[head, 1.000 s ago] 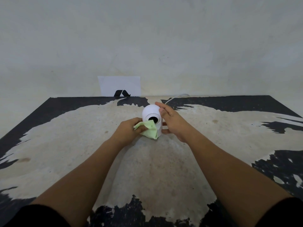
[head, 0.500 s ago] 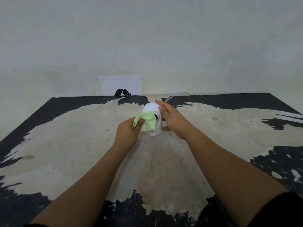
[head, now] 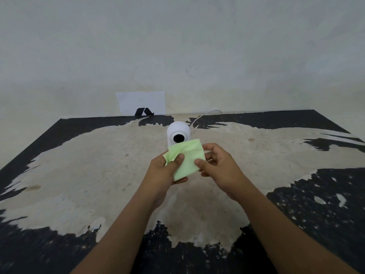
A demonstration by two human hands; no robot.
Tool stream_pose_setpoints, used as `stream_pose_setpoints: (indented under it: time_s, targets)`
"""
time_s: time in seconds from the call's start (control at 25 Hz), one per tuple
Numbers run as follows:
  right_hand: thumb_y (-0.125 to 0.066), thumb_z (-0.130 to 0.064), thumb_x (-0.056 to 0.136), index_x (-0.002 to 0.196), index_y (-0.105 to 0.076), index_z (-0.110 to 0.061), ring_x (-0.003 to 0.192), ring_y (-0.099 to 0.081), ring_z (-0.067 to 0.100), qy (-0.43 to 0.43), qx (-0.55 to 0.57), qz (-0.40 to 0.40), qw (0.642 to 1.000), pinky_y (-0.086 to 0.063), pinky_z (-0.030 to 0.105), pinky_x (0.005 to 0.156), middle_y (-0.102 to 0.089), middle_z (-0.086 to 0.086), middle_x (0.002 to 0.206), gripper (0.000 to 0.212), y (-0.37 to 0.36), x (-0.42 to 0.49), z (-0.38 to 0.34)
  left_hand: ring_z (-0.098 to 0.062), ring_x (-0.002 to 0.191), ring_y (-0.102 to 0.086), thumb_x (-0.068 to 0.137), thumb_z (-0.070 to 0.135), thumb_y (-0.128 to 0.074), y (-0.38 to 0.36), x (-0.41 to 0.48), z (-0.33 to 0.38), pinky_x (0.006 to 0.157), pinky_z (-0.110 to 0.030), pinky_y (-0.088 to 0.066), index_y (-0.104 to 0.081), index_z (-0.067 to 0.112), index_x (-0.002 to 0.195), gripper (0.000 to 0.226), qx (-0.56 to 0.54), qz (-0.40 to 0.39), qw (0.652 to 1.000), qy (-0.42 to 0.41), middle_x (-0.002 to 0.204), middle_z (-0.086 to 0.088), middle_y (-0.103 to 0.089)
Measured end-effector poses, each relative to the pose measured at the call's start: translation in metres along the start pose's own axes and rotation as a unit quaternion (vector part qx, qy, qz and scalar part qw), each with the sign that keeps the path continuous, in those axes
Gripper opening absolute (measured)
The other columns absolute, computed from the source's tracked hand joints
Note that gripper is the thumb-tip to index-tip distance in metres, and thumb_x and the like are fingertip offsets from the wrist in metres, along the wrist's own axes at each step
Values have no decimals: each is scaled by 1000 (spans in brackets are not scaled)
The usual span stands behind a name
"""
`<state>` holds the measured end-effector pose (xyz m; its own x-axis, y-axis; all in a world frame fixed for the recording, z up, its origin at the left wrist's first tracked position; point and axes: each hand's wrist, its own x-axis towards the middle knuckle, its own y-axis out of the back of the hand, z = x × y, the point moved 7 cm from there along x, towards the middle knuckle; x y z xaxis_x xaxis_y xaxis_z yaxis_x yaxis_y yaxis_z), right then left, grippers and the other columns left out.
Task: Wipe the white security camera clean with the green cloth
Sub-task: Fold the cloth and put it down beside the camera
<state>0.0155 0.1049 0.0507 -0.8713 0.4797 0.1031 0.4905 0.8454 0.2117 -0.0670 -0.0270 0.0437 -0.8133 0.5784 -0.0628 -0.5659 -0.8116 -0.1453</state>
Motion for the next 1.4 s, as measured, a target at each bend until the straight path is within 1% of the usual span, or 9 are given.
stream_pose_setpoints:
  time_s: [0.08,0.24,0.44,0.56,0.68,0.88,1.16,1.28,1.4]
  targets:
    - [-60,-16,91,98,-64,-17,74,-65,19,10,11,33,999,-59,33,72,-67,13,91,8,6,-4,0,-23,88,-70,93,30,-50,0,-6,-4,68,-39,-59,-67,22,99,19,-40,-3,999,13,98,-3,-74]
    - [-57,-17,92,92,-67,-26,89,-68,25,47,6,74,996,-59,39,83,-71,6,95,14,17,-14,-1,-24,81,-69,94,27,-50,0,-10,-17,59,-33,-56,-68,12,92,23,-52,-2,998,42,96,-10,-72]
    - [-63,-15,88,85,-66,-36,102,-57,-11,146,-93,110,979,-41,4,86,-64,-18,106,22,31,-28,-26,-20,103,-63,82,51,-54,-14,-10,-16,85,-36,-51,-58,23,119,46,18,-56,998,8,117,-3,-64]
    - [-60,-15,90,86,-70,-26,80,-63,1,130,-89,76,985,-51,17,70,-69,-11,85,16,40,-28,-29,-9,117,-54,75,52,-67,-37,-2,3,97,-31,-44,-49,32,130,61,122,-142,980,-59,130,7,-57]
    - [-60,-19,90,90,-69,-21,74,-67,23,83,-74,73,991,-55,42,67,-72,5,81,10,55,-25,-20,-14,77,-58,82,26,-68,-61,7,22,69,-26,-46,-64,12,90,17,157,-149,973,-78,86,-4,-65]
    - [-69,-26,84,110,-55,-32,87,-72,24,-76,-13,17,997,-60,49,73,-74,7,101,30,72,-33,30,-15,64,-50,88,26,-60,-93,39,32,60,-29,-40,-61,12,76,18,214,-123,964,-99,71,-4,-58]
    - [-69,-26,83,118,-46,-31,72,-69,22,-151,-116,85,978,-56,30,50,-65,4,101,42,101,-40,57,-16,67,-51,90,30,-56,-132,98,9,58,-25,-36,-69,9,88,25,425,-141,883,-143,70,4,-58]
    - [-68,-34,81,125,-43,-27,78,-64,22,-168,-275,115,940,-54,35,63,-63,7,104,51,109,-31,59,-24,100,-57,89,37,-54,-137,105,-8,80,-29,-43,-62,18,113,31,463,-130,864,-153,108,-6,-64]
    - [-62,-48,81,126,-42,-24,92,-61,27,-156,-440,104,878,-49,37,72,-62,7,109,56,108,-29,56,-30,116,-45,88,45,-50,-136,89,-24,96,-41,-38,-54,26,118,36,573,-132,782,-208,124,-6,-52]
